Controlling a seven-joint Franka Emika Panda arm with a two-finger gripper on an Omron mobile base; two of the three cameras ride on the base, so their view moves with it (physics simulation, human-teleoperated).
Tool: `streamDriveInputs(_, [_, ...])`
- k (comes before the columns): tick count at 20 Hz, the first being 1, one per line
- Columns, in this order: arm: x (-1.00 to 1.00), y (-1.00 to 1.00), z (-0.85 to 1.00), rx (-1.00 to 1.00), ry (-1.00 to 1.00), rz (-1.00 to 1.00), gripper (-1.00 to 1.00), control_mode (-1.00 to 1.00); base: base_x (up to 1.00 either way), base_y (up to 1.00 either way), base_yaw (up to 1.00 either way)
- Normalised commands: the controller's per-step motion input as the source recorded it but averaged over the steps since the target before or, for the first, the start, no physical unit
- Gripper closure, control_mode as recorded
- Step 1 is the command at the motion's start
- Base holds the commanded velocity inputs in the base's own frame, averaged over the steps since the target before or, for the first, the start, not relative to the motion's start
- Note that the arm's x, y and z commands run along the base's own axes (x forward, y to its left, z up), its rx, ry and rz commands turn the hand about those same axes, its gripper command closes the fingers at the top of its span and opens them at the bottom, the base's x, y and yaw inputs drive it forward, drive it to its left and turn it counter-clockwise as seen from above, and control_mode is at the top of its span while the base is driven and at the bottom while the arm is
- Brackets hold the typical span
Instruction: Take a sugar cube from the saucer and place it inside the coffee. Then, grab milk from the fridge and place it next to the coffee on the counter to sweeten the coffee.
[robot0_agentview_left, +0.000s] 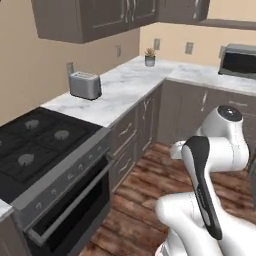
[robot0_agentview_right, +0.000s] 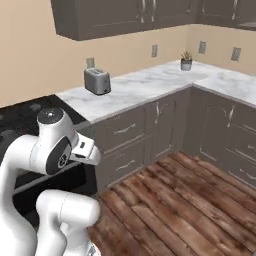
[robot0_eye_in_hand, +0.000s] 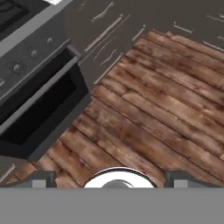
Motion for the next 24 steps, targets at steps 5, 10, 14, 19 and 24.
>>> streamDriveInputs(5, [0.00,0.00,0.00,0.00,0.00,0.00,-1.00,1.00,0.00,-0.46,-0.88])
streamDriveInputs(10, [0.00,0.00,0.00,0.00,0.00,0.00,-1.00,1.00,0.00,-0.32,-0.93])
streamDriveInputs(14, [0.00,0.00,0.00,0.00,0.00,0.00,-1.00,1.00,0.02,-0.60,-0.84])
streamDriveInputs(19, [0.00,0.00,0.00,0.00,0.00,0.00,-1.00,1.00,0.40,-1.00,-0.30])
streamDriveInputs(24, [0.00,0.00,0.00,0.00,0.00,0.00,-1.00,1.00,0.87,-0.86,0.09])
